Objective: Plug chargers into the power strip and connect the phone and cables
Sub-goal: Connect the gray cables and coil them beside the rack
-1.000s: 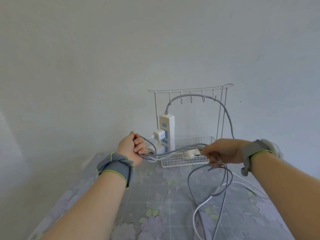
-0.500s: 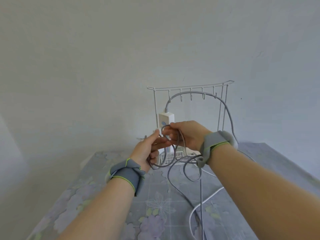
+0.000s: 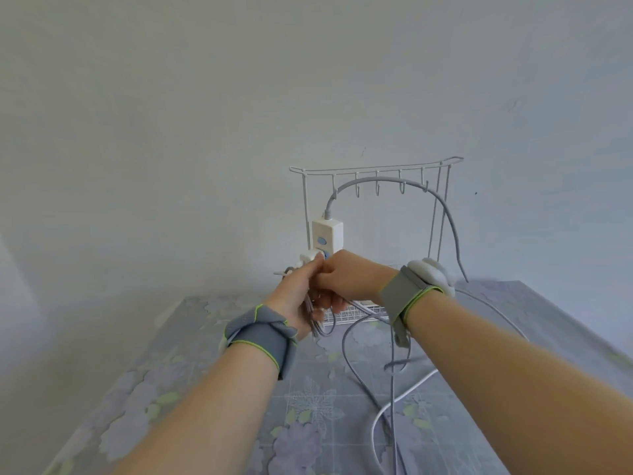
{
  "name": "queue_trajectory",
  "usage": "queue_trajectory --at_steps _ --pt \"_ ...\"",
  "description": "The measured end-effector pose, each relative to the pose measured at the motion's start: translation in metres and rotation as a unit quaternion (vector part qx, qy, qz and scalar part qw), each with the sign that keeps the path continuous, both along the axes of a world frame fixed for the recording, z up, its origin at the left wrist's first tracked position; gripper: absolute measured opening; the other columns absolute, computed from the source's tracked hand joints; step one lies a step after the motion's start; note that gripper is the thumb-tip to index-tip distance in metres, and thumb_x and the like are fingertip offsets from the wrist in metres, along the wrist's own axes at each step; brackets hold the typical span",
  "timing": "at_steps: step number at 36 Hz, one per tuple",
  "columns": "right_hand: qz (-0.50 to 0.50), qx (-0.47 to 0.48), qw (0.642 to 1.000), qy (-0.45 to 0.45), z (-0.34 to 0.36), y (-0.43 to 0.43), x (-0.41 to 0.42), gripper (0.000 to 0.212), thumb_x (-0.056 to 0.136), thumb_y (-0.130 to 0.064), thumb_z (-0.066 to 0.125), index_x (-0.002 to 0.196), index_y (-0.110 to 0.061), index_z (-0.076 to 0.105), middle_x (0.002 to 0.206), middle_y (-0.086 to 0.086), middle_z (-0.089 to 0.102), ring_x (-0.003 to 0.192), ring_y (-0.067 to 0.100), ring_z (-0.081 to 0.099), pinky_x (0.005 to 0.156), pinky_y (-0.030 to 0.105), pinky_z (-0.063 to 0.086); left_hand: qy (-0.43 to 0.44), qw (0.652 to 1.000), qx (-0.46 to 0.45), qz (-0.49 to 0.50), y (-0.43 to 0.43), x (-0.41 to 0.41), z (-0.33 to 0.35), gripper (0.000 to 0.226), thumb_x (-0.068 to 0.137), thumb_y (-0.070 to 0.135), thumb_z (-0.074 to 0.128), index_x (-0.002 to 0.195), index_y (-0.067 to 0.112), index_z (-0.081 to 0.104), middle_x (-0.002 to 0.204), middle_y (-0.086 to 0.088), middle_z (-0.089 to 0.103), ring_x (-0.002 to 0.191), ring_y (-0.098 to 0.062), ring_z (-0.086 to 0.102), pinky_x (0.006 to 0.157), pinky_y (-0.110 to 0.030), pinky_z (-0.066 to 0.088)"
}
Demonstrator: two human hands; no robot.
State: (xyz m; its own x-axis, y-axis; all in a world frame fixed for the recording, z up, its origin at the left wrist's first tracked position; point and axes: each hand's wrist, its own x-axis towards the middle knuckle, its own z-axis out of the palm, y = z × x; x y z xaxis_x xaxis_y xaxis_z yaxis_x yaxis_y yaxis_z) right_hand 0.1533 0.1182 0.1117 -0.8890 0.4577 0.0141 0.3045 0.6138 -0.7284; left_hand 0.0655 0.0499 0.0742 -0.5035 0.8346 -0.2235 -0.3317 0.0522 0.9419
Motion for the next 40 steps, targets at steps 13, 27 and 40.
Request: queue_trajectory --at_steps 13,27,40 --pt "-0.061 -0.050 0.991 -0.105 -0.031 0.057 0.068 0.022 0.090 -0.024 0.063 0.073 -0.010 0.069 0.055 -0.001 0.061 0.039 0.006 0.052 0.048 0.017 0.044 -0.250 0.953 0.156 0.070 -0.012 -0.029 0.017 0.047 0.101 0.042 0.031 0.063 0.015 0.040 0.034 0.004 0.030 0.027 -0.012 0.038 0.067 -0.031 0.043" --pt "-0.166 -0.449 0.877 0.051 0.003 0.079 0.106 0.031 0.092 -0.022 0.057 0.062 -0.011 0.058 0.045 0.002 0.057 0.042 0.013 0.057 0.060 0.028 0.041 -0.090 0.990 0.109 0.019 -0.010 -0.029 0.011 0.044 0.100 0.042 0.035 0.062 0.019 0.039 0.036 0.005 0.040 0.022 -0.006 0.020 0.034 -0.012 0.026" --pt "-0.126 -0.155 0.974 0.109 0.003 0.033 0.034 0.017 0.086 -0.014 0.067 0.093 0.001 0.071 0.075 0.009 0.071 0.071 0.016 0.064 0.077 0.030 0.052 0.159 0.987 -0.027 0.007 -0.005 0.001 -0.001 0.032 0.091 0.040 0.057 0.085 0.014 0.073 0.065 0.003 0.070 0.036 -0.005 0.027 0.035 -0.013 0.023"
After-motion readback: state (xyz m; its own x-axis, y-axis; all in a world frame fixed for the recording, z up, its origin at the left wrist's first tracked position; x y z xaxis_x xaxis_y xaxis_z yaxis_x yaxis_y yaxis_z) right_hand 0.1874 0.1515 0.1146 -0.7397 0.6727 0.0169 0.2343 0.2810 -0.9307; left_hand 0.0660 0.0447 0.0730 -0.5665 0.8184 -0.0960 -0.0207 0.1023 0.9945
